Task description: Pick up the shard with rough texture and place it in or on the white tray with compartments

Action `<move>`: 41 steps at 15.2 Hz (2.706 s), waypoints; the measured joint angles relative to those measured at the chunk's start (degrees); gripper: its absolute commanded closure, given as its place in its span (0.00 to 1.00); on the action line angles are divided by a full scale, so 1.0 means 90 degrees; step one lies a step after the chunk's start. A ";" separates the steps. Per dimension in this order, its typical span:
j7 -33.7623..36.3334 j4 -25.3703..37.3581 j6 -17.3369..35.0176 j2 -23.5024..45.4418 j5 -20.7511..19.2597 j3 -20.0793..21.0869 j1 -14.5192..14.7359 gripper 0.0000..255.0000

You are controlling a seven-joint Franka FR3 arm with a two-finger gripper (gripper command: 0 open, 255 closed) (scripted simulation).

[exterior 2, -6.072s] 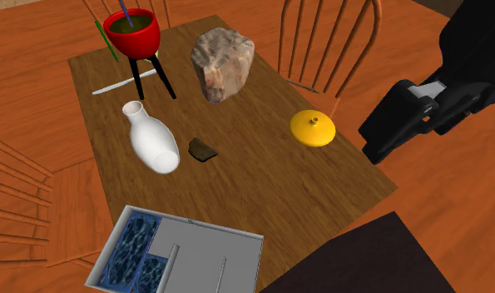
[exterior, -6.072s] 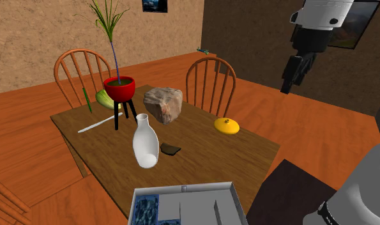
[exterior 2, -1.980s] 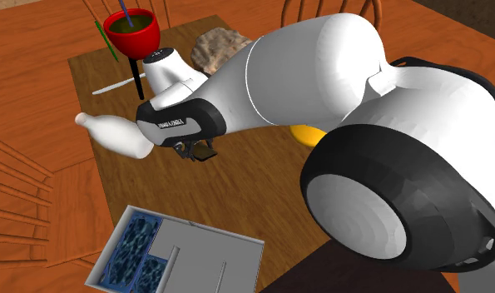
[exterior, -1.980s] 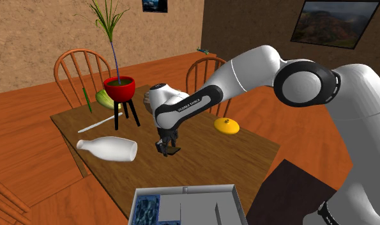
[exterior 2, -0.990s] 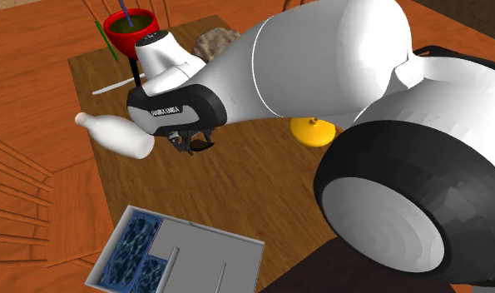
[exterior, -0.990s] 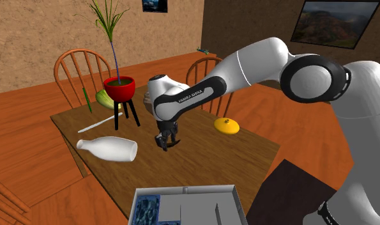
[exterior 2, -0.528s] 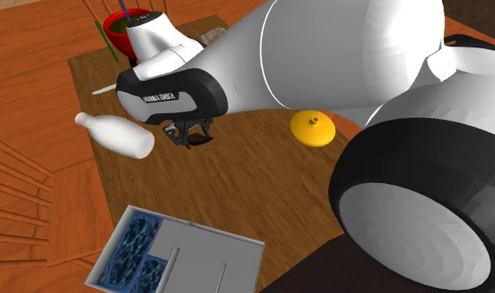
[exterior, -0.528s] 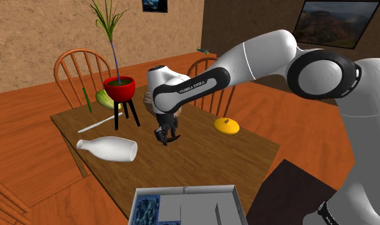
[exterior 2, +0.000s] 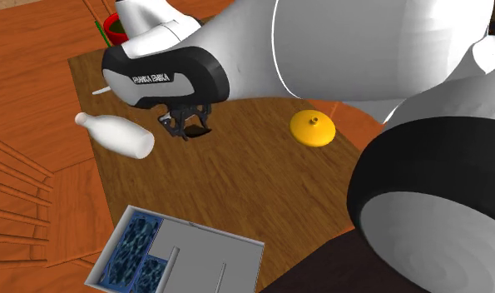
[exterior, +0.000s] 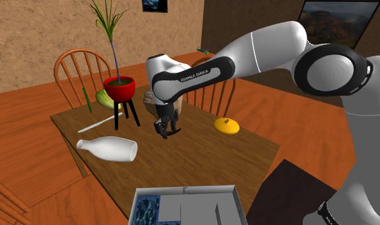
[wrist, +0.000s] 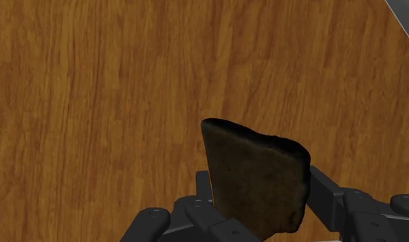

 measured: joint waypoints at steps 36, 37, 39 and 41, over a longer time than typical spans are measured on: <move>0.2469 -0.5137 0.2474 -0.2699 0.0733 0.1259 0.1186 1.00; 0.2510 -0.5156 0.2561 -0.2624 0.0687 0.1250 0.1203 1.00; 0.2542 -0.5179 0.2658 -0.2570 0.0643 0.1240 0.1215 1.00; 0.2550 -0.5178 0.2681 -0.2558 0.0631 0.1239 0.1219 1.00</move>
